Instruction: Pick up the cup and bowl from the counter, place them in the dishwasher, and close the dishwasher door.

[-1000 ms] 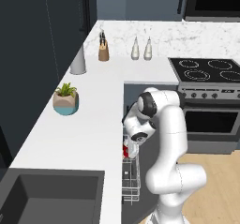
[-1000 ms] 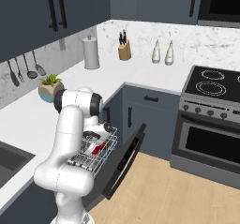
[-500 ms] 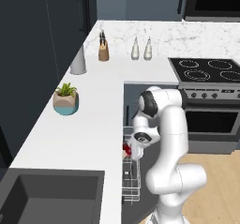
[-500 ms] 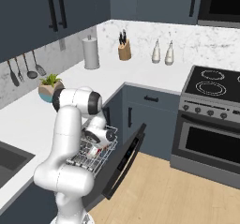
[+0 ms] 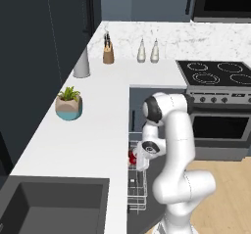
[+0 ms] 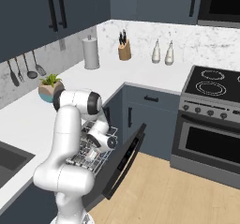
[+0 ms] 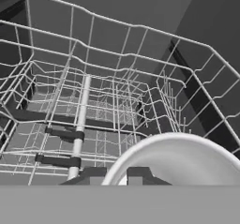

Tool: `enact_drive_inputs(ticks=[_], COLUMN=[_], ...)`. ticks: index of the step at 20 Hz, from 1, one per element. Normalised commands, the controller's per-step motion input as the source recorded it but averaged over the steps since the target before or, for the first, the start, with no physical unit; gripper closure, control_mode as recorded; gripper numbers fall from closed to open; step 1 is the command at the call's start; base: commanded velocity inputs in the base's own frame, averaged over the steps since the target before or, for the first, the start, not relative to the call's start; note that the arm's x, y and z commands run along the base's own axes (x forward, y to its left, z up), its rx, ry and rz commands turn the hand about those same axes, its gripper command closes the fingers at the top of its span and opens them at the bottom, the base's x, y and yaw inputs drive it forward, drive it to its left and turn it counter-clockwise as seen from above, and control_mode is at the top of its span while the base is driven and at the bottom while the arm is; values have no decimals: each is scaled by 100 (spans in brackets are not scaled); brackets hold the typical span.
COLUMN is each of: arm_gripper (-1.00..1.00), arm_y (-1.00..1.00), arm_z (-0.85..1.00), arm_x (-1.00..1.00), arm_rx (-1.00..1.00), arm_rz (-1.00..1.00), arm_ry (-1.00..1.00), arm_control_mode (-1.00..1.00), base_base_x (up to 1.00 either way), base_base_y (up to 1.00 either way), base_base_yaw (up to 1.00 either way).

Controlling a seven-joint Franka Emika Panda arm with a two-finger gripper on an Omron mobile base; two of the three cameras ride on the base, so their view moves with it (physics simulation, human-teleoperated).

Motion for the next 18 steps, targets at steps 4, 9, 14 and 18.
enact_drive_inputs(ticks=[4,9,14,18], arm_gripper=[100,100,-100,-100], arm_y=[17,25,9,-24], arm_z=[-29,-47,-44,3], arm_x=[29,37,22,-21], arm_rx=[1,0,0,0], arm_rz=[0,0,0,0], arm_ry=[6,6,1,0], arm_control_mode=[-100,-100,-100,-100], base_base_x=[0,0,0,0], base_base_y=[0,0,0,0], base_base_yaw=[0,0,0,0])
